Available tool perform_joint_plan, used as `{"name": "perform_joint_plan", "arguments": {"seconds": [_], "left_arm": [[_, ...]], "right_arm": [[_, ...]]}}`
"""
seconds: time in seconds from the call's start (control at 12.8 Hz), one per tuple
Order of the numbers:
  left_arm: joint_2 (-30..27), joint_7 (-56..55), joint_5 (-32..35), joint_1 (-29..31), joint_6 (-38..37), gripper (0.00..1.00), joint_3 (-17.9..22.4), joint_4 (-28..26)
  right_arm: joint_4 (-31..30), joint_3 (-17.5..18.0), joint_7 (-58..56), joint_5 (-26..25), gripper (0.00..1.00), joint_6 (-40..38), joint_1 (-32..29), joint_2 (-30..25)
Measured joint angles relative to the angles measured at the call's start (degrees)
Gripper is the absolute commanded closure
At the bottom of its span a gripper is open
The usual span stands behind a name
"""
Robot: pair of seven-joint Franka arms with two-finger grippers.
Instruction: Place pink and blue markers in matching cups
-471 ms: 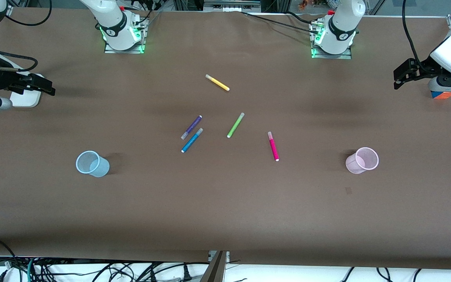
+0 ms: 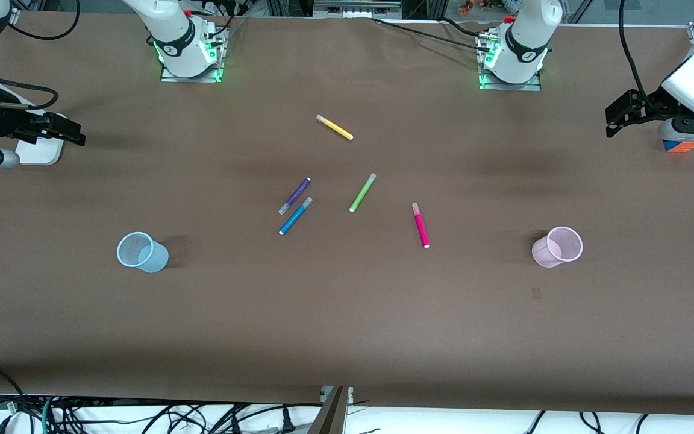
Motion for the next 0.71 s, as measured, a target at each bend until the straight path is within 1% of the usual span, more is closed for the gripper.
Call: {"name": "perform_joint_plan", "arguments": {"seconds": [0.47, 0.63, 0.71], "left_arm": [[0.21, 0.0, -1.56, -0.04, -4.39, 0.0, -0.14, -0.12], [0.59, 0.0, -2.19, -0.07, -4.7, 0.0, -0.18, -0.2], [1.07, 0.0, -2.45, -0.12, -4.71, 0.0, -0.36, -0.24]], "right_arm": [[0.02, 0.08, 1.1, 0.02, 0.01, -0.19, 0.14, 0.0], [0.01, 0.3, 5.55, 0.18, 0.01, 0.35, 1.59, 0.17], [-0.01, 0.4, 9.0, 0.24, 0.01, 1.4, 3.58, 0.76]]}}
